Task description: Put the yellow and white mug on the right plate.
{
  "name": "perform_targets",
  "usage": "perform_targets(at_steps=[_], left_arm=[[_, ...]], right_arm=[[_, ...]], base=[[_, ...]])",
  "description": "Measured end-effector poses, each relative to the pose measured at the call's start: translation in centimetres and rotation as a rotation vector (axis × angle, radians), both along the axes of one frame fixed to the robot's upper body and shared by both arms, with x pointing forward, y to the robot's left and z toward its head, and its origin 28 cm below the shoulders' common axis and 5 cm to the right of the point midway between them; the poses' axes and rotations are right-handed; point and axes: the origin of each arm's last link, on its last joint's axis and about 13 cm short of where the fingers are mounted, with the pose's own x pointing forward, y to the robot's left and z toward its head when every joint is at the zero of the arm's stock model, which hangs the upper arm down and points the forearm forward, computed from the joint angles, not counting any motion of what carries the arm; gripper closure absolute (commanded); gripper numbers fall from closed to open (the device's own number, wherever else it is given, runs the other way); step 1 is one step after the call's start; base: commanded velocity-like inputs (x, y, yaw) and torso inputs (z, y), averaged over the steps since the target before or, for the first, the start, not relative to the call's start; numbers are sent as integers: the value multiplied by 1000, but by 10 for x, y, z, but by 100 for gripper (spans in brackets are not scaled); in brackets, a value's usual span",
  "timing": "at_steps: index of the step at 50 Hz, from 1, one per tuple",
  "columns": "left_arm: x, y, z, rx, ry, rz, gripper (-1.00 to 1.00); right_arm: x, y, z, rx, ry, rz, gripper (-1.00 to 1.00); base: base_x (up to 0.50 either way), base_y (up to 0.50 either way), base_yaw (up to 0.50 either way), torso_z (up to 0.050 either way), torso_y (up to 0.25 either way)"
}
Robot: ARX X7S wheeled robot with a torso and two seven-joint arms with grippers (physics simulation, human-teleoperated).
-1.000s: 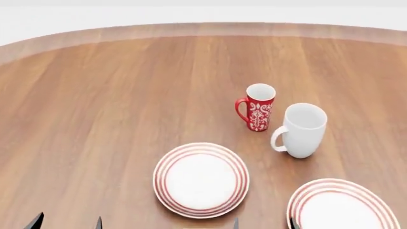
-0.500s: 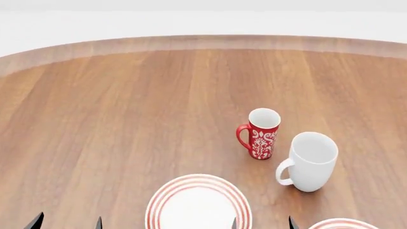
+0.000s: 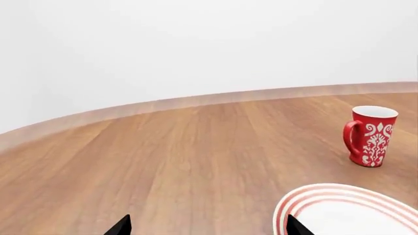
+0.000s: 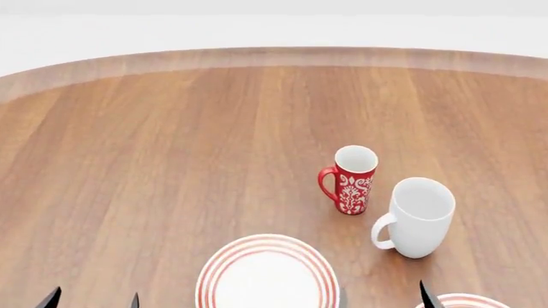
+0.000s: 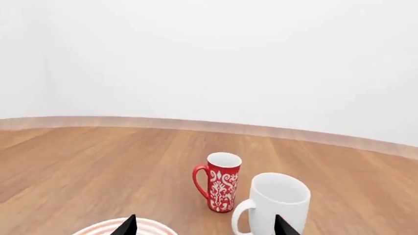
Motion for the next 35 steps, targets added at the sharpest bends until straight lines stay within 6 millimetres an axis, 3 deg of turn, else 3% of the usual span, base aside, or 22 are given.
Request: perform_targets(at_steps=[19, 35], left_arm=[[0, 0, 0, 4, 0, 2, -100], [0, 0, 1, 4, 0, 2, -100]], right_arm=[[-36, -42, 30, -26, -42, 287, -100], [-58, -59, 34, 3, 25, 479, -100]], base=[[0, 0, 0, 0, 0], [0, 0, 0, 0, 0]])
